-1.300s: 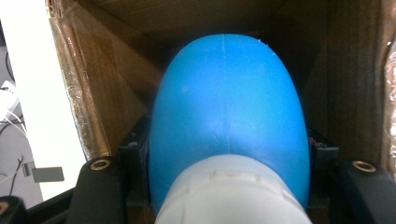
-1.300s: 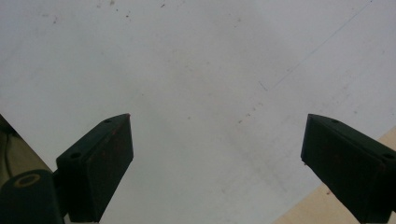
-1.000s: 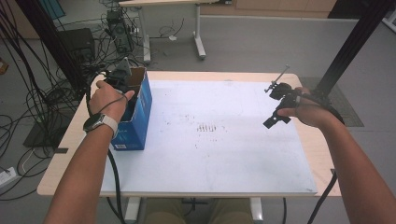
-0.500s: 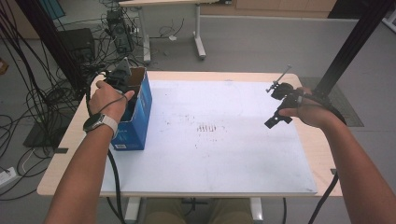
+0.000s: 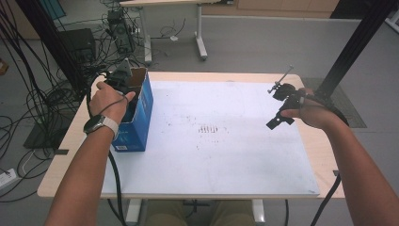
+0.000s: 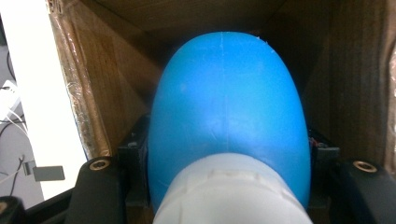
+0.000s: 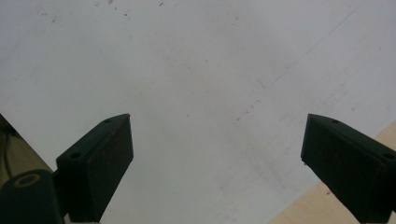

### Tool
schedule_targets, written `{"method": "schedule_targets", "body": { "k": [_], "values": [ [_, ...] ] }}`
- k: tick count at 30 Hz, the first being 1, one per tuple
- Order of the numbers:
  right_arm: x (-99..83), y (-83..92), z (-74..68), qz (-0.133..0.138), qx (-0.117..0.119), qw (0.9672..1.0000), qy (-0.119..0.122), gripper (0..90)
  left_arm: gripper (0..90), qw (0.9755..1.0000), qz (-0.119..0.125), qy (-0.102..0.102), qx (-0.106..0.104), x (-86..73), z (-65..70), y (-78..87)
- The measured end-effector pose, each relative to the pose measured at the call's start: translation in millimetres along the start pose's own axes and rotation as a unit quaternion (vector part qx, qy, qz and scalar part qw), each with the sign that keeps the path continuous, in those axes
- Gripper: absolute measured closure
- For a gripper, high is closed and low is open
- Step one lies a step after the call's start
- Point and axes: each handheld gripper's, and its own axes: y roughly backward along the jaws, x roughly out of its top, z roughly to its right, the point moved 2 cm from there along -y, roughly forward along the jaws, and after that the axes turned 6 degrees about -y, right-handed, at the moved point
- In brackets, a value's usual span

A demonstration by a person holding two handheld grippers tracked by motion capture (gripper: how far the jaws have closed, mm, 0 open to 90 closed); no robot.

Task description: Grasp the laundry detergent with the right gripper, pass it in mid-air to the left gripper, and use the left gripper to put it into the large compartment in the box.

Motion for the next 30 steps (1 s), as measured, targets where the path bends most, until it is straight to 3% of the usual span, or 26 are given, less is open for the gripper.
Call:
{"method": "schedule_targets", "body": {
  "k": [30],
  "values": [
    [1.5,-1.5,-1.0,-0.001,0.002,1.0000,0.001,9.1,37.0,1.0000,0.004,0.002,0.000,-0.6,0.3,-0.1]
  ]
}}
